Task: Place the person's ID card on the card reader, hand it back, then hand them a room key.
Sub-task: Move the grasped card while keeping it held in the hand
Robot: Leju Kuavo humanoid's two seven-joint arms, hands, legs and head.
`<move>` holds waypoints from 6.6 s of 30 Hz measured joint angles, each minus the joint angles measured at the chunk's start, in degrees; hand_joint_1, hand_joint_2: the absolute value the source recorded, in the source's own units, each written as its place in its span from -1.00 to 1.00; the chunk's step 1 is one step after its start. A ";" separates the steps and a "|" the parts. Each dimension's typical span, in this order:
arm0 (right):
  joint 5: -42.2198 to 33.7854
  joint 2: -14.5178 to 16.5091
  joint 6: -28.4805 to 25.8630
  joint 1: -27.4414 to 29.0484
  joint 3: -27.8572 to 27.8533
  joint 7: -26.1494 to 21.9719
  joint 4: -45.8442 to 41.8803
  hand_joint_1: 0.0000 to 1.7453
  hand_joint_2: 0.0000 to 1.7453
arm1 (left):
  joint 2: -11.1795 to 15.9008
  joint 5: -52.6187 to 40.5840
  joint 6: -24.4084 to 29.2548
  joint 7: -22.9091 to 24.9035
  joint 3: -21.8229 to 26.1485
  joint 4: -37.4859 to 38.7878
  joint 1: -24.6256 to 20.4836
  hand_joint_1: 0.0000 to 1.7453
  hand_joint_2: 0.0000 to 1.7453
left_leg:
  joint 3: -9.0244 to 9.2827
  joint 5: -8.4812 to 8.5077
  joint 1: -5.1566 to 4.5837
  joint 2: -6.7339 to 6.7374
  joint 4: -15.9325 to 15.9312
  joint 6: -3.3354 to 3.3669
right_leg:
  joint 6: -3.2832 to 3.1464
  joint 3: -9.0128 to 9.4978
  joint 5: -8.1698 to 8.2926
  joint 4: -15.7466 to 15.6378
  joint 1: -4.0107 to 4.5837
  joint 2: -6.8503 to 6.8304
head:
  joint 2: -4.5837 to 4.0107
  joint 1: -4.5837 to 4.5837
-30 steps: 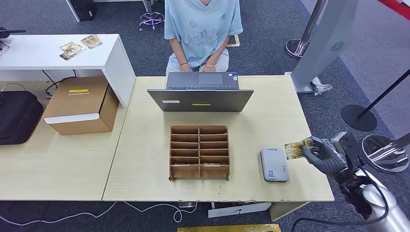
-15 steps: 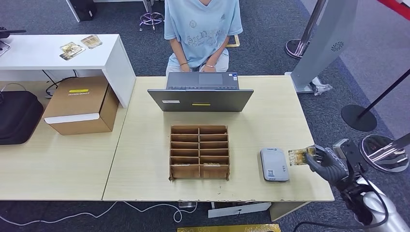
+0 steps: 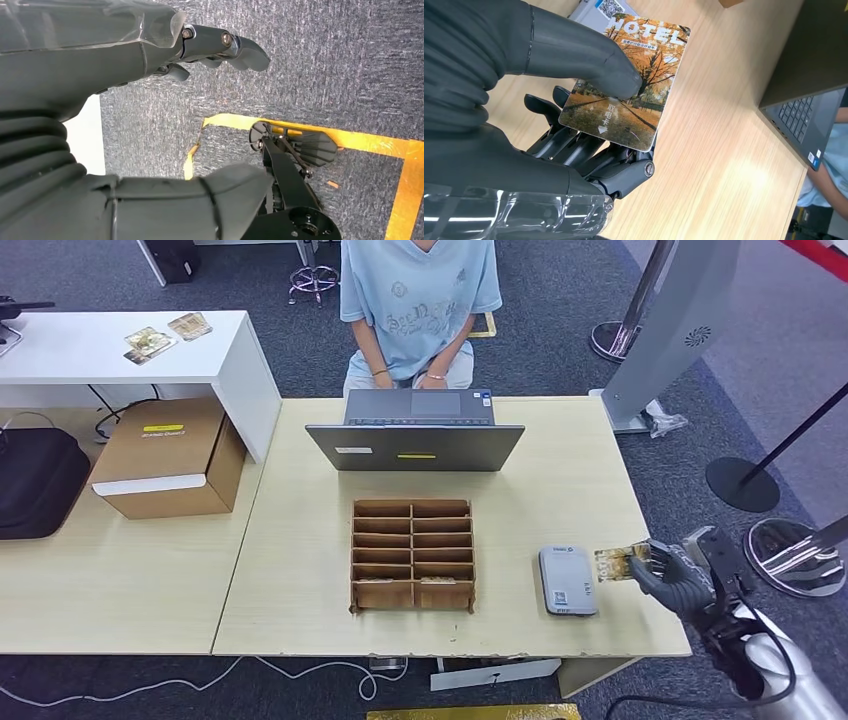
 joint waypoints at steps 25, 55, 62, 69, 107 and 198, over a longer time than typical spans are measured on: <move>2.29 2.90 0.02 -2.97 3.09 -0.67 4.86 1.00 1.00 | -0.02 -0.52 -0.15 -0.04 0.00 0.00 0.01 -1.00 -1.00 | 0.00 0.00 0.00 0.00 0.00 0.00 | 0.00 0.00 0.00 0.01 0.00 0.01 | 0.00 0.00; 6.31 5.20 -2.06 -4.80 6.14 -0.89 9.43 1.00 1.00 | -0.19 -1.18 -0.95 0.02 0.00 0.00 0.02 -1.00 -1.00 | -0.01 0.01 0.00 0.00 0.00 -0.02 | 0.00 0.00 0.00 0.01 0.00 0.01 | 0.00 0.00; 7.59 5.34 -3.33 -4.80 6.16 -0.56 8.96 1.00 1.00 | -0.24 -1.26 -0.95 0.07 0.00 0.02 0.02 -1.00 -1.00 | -0.01 0.02 0.00 0.00 0.00 -0.02 | 0.00 0.00 0.00 0.01 0.00 0.01 | 0.00 0.00; 7.78 5.36 -3.92 -4.78 6.16 -0.36 8.34 1.00 1.00 | -0.30 -1.38 -0.95 0.07 0.00 0.02 0.03 -1.00 -1.00 | 0.00 0.01 0.00 0.01 0.00 -0.02 | 0.00 -0.01 0.00 0.01 0.00 0.01 | 0.00 0.00; 15.75 5.40 -9.20 -5.56 7.82 1.04 7.14 1.00 1.00 | -0.63 -1.81 -0.88 0.11 0.00 0.02 0.05 -1.00 -1.00 | -0.01 0.02 0.00 0.00 0.00 -0.02 | 0.00 0.00 0.00 0.01 0.00 0.01 | 0.00 0.00; 20.11 10.10 -10.56 -6.29 3.84 -5.14 5.74 1.00 1.00 | -0.63 -4.61 -1.82 0.02 0.02 0.07 0.06 -1.00 1.00 | 0.02 0.04 0.00 0.01 0.00 -0.05 | -0.01 0.01 0.01 0.02 0.00 0.03 | 0.00 0.00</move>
